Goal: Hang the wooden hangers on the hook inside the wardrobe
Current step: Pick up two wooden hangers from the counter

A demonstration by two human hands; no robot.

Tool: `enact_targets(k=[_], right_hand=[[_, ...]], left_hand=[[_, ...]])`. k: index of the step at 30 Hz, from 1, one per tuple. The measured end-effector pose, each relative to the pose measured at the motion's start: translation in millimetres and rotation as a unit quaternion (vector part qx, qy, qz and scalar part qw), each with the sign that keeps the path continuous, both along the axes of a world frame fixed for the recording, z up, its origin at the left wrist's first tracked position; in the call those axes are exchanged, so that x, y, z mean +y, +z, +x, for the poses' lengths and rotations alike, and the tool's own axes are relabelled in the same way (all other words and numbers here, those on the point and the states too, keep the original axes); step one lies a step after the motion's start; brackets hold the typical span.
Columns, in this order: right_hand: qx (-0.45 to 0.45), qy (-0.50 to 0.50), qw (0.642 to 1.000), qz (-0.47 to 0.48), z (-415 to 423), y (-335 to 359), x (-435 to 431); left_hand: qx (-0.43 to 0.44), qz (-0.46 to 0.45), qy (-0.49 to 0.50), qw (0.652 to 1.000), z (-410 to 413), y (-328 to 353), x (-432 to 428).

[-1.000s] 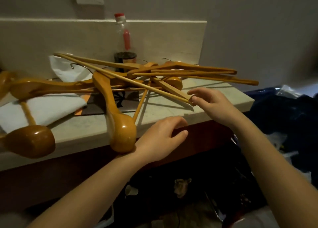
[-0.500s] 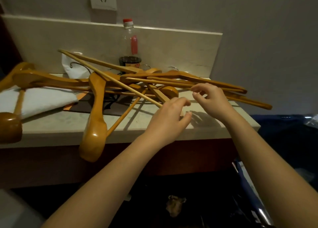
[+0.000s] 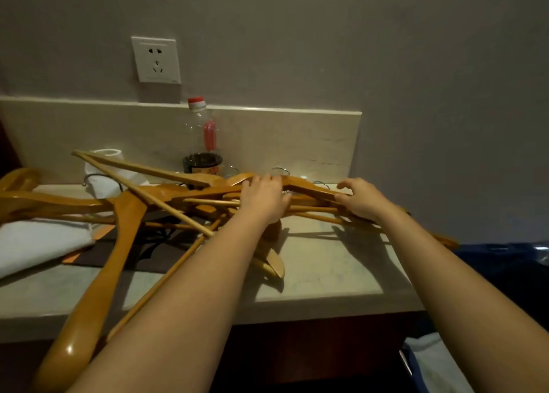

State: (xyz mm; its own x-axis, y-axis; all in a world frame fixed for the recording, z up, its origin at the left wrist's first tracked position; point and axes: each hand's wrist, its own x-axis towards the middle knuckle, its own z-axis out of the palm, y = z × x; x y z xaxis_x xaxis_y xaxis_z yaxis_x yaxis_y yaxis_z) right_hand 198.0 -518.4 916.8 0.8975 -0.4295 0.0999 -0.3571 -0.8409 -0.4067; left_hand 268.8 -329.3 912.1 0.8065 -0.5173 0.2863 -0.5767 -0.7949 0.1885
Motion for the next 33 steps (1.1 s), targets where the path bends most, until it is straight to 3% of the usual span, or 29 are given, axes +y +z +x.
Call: enact_targets(k=[7,14,18,23,30,33], right_hand=[[0.058,0.044,0.997,0.029,33,0,-11],[0.001,0.066,0.998,-0.021,39,-8,-18],[-0.069,0.064,0.992,-0.080,32,7,-25],[-0.148,0.070,0.984,-0.067,21,27,-35],[-0.346,0.065,0.934,-0.054,11,33,-54],[-0.382,0.071,0.919,-0.060,1,27,-56]], left_hand=[[0.081,0.037,0.043,0.995,41,9,13],[0.145,-0.003,0.000,0.989,51,22,12],[0.205,-0.070,-0.036,0.976,57,42,3],[0.226,-0.121,-0.076,0.963,57,74,-8],[0.177,-0.217,-0.088,0.956,54,98,-28],[0.158,-0.276,-0.075,0.945,56,95,-32]])
